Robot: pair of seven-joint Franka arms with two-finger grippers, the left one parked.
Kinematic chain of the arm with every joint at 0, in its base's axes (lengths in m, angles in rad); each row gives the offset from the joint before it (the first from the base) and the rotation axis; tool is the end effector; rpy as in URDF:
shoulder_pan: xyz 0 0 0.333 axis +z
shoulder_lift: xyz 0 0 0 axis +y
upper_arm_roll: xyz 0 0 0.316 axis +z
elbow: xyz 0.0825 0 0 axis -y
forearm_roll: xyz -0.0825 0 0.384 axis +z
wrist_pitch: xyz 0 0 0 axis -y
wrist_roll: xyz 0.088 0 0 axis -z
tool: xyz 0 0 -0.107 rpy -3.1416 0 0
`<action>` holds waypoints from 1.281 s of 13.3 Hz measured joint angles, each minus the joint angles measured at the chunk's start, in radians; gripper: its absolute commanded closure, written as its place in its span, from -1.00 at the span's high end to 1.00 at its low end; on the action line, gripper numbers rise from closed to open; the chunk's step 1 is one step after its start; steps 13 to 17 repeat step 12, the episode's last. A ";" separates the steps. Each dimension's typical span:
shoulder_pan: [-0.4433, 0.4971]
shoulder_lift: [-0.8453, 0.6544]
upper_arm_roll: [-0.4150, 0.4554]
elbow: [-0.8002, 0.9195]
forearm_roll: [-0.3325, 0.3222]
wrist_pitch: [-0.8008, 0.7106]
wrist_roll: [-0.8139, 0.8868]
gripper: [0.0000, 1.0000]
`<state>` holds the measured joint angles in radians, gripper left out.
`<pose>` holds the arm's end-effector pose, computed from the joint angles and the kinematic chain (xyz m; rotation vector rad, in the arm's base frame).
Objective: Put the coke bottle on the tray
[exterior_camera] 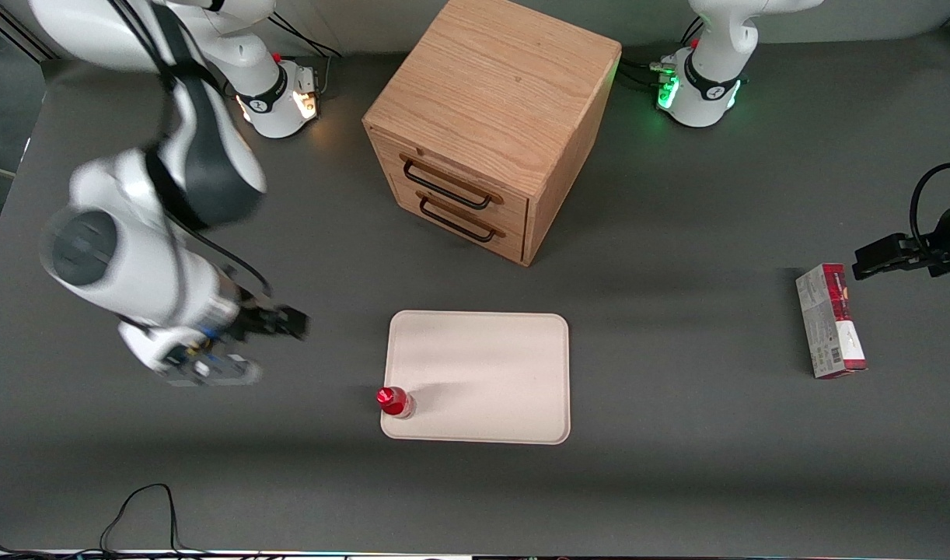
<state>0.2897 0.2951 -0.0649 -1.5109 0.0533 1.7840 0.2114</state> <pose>0.6306 0.1539 0.4936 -3.1136 -0.0065 0.0436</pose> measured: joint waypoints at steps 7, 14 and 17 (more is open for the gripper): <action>-0.012 -0.346 -0.114 -0.285 0.002 -0.163 -0.174 1.00; -0.088 -0.347 -0.067 -0.243 0.002 -0.213 -0.209 1.00; -0.088 -0.347 -0.067 -0.243 0.002 -0.213 -0.209 1.00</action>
